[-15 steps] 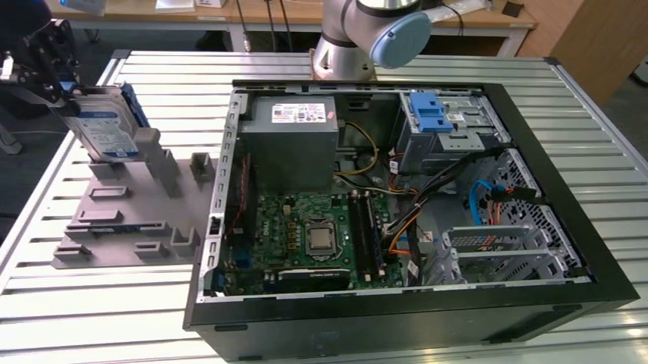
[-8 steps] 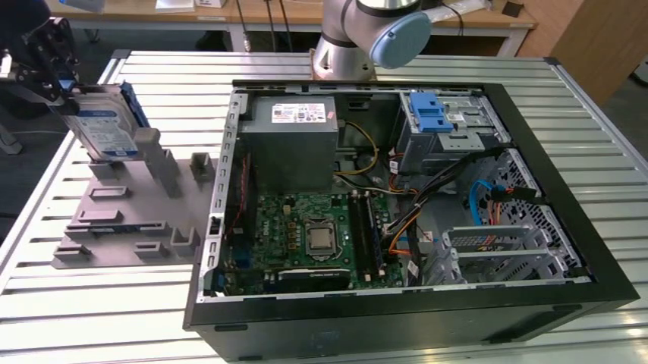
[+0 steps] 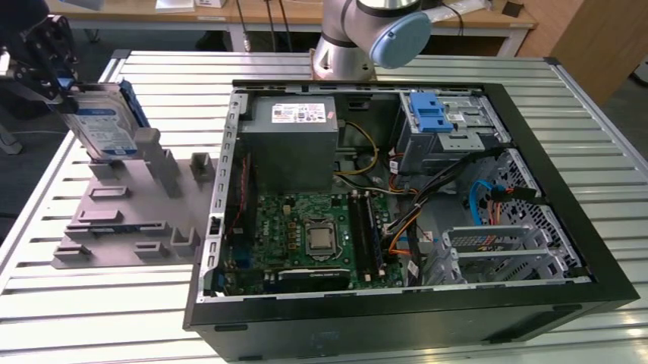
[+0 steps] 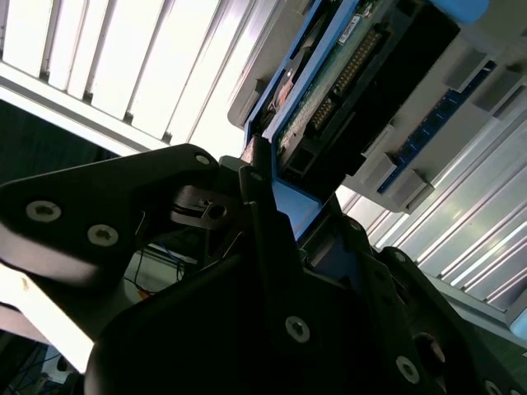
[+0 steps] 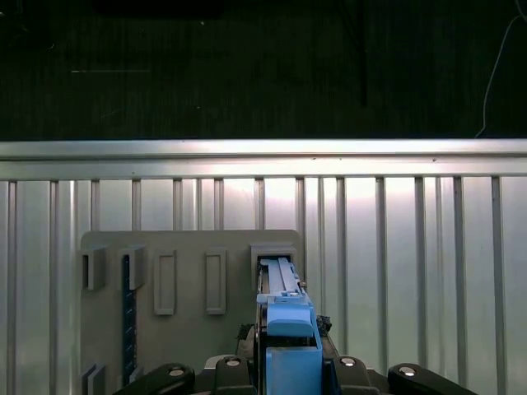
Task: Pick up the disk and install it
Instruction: 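Pick up the disk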
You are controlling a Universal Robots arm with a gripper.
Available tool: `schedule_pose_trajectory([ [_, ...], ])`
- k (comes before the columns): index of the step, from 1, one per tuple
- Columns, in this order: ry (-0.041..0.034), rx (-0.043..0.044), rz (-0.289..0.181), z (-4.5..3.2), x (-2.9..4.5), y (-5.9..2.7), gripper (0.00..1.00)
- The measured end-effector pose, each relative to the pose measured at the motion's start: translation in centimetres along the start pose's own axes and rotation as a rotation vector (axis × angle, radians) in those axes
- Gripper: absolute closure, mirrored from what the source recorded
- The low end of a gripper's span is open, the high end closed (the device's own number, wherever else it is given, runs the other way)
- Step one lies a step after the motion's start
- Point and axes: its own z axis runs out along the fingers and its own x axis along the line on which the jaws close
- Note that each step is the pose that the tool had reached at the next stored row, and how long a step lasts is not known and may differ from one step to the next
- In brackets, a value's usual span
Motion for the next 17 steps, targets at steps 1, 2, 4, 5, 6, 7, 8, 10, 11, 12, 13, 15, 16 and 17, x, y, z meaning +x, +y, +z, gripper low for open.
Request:
schedule_pose_trajectory([
  [1, 0.0001, -0.0001, 0.000, -0.04, 0.00, 0.00, 0.64],
  [2, 0.0000, 0.0000, 0.000, -0.07, 0.00, 0.00, 0.64],
  [4, 0.0001, -0.0001, 0.000, -0.14, -0.01, 0.00, 0.64],
  [5, 0.0001, -0.0002, 0.000, -0.19, -0.01, 0.01, 0.64],
  [6, 0.0001, -0.0001, 0.000, -0.22, -0.01, 0.00, 0.64],
  [7, 0.0001, 0.0000, 0.000, -0.25, -0.01, 0.01, 0.64],
  [8, 0.0001, -0.0001, 0.000, -0.29, -0.01, 0.01, 0.64],
  [10, 0.0000, 0.0000, 0.000, -0.35, -0.01, 0.01, 0.64],
  [11, 0.0000, 0.0000, 0.000, -0.38, -0.01, 0.01, 0.64],
  [12, 0.0000, 0.0000, 0.000, -0.42, -0.02, 0.01, 0.64],
  [13, 0.0000, 0.0000, 0.000, -0.45, -0.02, 0.01, 0.64],
  [15, 0.0001, -0.0002, 0.000, -0.53, -0.02, 0.01, 0.64],
  [16, 0.0001, -0.0002, 0.000, -0.59, -0.02, 0.01, 0.64],
  [17, 0.0002, -0.0003, 0.000, -0.67, -0.03, 0.01, 0.64],
])
